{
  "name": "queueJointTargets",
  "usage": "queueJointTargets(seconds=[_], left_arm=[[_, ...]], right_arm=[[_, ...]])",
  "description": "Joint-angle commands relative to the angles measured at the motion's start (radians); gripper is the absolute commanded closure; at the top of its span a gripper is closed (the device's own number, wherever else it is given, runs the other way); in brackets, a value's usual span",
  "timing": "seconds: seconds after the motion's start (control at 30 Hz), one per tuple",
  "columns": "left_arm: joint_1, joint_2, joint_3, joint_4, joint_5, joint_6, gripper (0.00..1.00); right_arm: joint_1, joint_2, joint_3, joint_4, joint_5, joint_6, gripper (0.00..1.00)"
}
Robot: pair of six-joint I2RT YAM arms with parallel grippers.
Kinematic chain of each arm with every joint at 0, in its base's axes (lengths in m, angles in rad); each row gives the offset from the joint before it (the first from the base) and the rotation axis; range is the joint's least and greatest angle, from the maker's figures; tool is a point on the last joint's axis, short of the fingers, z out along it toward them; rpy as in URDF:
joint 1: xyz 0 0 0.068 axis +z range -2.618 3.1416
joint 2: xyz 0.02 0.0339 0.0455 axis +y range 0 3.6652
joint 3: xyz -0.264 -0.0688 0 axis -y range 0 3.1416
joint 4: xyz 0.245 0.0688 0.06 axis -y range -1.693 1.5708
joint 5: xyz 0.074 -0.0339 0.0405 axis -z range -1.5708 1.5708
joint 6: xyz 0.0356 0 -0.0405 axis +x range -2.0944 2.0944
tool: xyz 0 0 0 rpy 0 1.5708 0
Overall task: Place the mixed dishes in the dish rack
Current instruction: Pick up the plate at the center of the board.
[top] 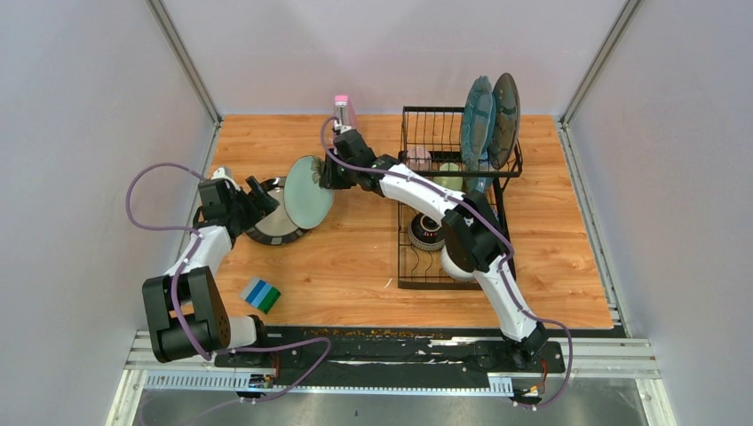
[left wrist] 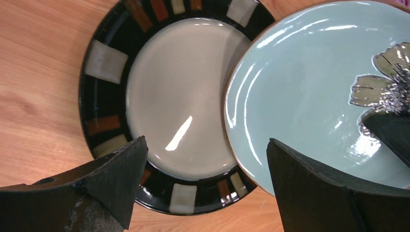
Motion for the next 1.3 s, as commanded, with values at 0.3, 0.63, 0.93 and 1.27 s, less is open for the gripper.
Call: queueJointTargets(seconds=[0.3, 0.63, 0.93, 1.27], left_arm=[[-0.005, -0.073, -0.048, -0.032, -0.233, -0.027, 0.00], [-0.005, -0.115, -0.055, -0.078, -0.364, -0.040, 0.00], [0.009, -0.130, -0.087, -0.087, -0.433, -0.060, 0.00], [0.025, -0.134, -0.102, -0.072, -0.437, -0.085, 0.00]], right_arm=[[0.026, -0.139, 0.077, 0.048, 0.058, -0.068, 1.00], [0.030, -0.158, 0.107, 0.021, 0.052, -0.087, 1.00], [0.031, -0.264, 0.121, -0.005, 0.023, -0.156, 1.00], [0.033, -0.487, 0.048, 0.001, 0.084, -0.244, 1.00]])
